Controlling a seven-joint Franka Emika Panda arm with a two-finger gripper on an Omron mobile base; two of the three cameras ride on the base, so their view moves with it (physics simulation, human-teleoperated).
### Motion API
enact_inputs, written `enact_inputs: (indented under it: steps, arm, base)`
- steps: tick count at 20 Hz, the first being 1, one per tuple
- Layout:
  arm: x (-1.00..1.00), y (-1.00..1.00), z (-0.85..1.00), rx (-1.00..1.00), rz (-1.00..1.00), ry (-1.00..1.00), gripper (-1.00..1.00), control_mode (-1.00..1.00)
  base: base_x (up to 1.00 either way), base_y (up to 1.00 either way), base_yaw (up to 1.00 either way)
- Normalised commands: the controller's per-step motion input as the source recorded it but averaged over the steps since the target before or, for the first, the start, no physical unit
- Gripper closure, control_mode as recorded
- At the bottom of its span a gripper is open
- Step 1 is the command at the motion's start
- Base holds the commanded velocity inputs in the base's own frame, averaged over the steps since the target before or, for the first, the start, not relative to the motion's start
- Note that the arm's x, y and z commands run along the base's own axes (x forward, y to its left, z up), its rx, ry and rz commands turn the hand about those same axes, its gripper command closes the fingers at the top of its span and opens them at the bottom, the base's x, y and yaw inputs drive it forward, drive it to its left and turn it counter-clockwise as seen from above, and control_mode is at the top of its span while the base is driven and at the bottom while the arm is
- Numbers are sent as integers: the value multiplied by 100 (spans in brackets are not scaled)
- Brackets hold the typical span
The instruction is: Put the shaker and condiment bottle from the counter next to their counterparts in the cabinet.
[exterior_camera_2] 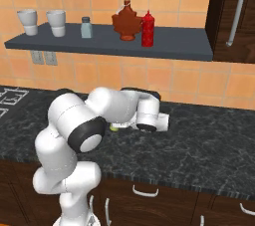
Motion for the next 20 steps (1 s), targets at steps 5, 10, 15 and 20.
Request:
enact_inputs:
  steps: [5, 10, 15, 20]
  arm:
    - [12, 16, 90, 0, -12, 25, 100, -100]
    - [-17, 9, 78, 0, -14, 7, 100, -100]
    - [-33, 45, 71, -1, -19, 1, 100, -100]
    - [-49, 63, 86, -15, -25, -5, 100, -100]
  base:
    - [0, 0, 0]
    - [0, 0, 0]
    - [0, 0, 0]
    - [0, 0, 0]
